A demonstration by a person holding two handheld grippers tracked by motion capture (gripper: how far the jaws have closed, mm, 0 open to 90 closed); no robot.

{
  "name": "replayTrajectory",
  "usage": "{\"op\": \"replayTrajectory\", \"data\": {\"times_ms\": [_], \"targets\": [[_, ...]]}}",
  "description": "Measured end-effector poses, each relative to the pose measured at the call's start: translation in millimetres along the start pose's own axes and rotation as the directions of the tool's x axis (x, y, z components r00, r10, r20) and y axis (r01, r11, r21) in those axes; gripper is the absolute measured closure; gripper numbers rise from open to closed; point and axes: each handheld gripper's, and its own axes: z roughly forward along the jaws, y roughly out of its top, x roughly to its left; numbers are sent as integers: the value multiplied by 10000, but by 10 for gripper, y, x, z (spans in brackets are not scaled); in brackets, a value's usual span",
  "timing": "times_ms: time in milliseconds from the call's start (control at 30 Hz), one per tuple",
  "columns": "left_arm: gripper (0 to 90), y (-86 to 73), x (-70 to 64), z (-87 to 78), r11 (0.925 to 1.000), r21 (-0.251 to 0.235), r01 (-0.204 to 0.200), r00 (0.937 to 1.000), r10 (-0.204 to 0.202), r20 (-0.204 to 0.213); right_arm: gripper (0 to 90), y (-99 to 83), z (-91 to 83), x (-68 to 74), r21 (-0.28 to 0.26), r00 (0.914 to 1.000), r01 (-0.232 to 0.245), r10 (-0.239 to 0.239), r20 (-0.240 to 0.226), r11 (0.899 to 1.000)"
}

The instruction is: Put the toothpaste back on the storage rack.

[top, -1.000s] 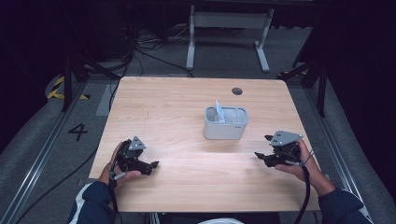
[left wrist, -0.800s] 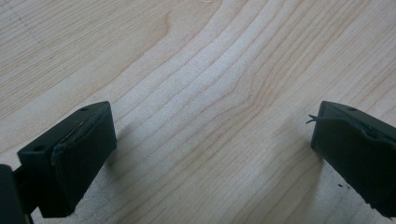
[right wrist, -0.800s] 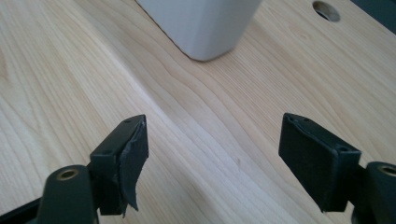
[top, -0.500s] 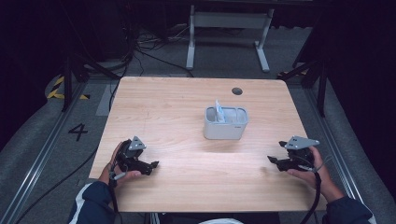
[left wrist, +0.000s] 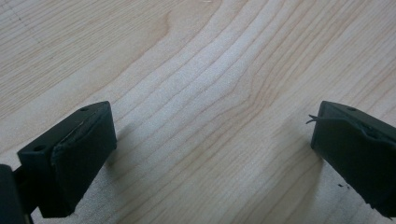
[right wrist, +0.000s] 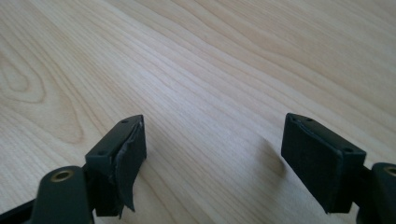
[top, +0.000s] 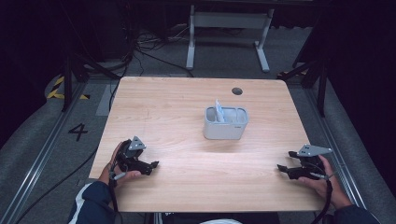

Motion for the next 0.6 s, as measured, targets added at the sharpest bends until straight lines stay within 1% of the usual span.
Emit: {"op": "replayTrajectory", "data": {"times_ms": [100,133,600], "targets": [[5,0,0,1,10000,-7,4,10000,-4,1,223,-53,-3,-43,-230,9989,-424,419,-189,9988],[4,1,1,2,10000,-12,12,10000,-12,21,220,-80,4,-53,-493,9990,-410,401,-193,9979],[2,3,-3,4,10000,2,60,10000,-60,-11,205,-74,12,-45,-453,9993,-347,340,-168,9984]]}}
